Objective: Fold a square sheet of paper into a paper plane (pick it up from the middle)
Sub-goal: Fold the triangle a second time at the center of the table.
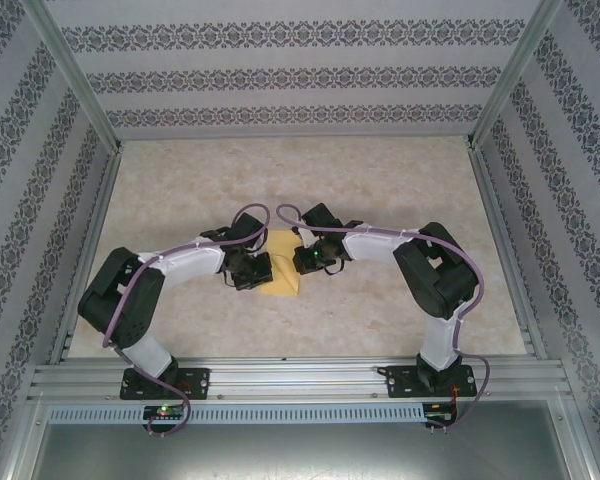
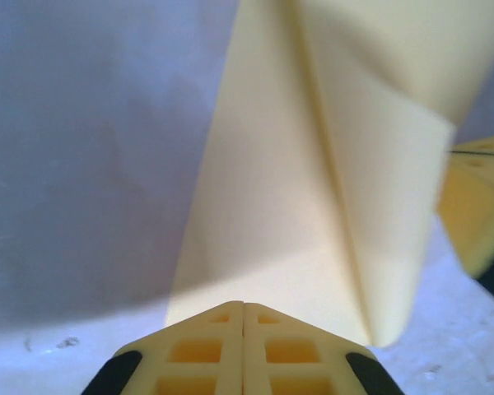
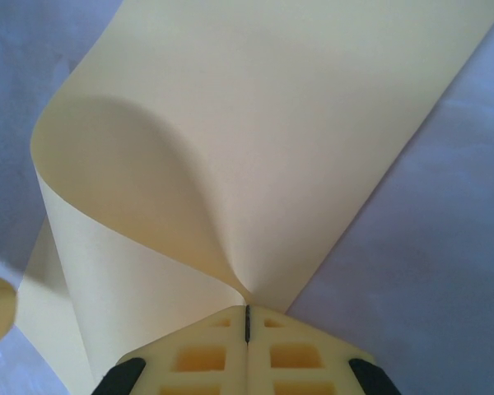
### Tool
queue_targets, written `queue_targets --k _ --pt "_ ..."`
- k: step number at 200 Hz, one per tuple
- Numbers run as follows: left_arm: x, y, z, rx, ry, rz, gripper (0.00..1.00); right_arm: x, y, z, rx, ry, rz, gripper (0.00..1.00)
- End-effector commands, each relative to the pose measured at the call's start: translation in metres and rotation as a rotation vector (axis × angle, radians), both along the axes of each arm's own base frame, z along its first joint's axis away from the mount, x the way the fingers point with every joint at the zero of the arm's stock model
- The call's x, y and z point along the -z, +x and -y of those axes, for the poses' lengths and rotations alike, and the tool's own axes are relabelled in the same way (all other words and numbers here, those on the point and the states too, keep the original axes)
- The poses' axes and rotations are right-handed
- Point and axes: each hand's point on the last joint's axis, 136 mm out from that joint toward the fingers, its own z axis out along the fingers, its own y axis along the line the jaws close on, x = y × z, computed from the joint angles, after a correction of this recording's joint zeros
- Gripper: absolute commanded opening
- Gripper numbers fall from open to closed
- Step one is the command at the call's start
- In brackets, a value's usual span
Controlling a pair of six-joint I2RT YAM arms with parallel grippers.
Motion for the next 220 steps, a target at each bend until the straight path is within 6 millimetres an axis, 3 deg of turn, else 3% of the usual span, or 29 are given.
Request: queue_targets --k 1,75,220 --pt "-0.021 0.018 0.008 -0.041 -0.121 0.087 0.03 0.015 -0.005 0.011 0.007 -0.048 -0.030 0.05" --pt "-0.026 0.046 0.038 -0.098 -0.407 0.124 0.00 0.017 -0.005 0.011 0.010 -0.050 -0.034 0.05" --pt "0.021 0.036 0.028 -0.098 -0.290 0.032 0.00 0.012 -0.005 0.010 0.009 -0.045 -0.030 0.06"
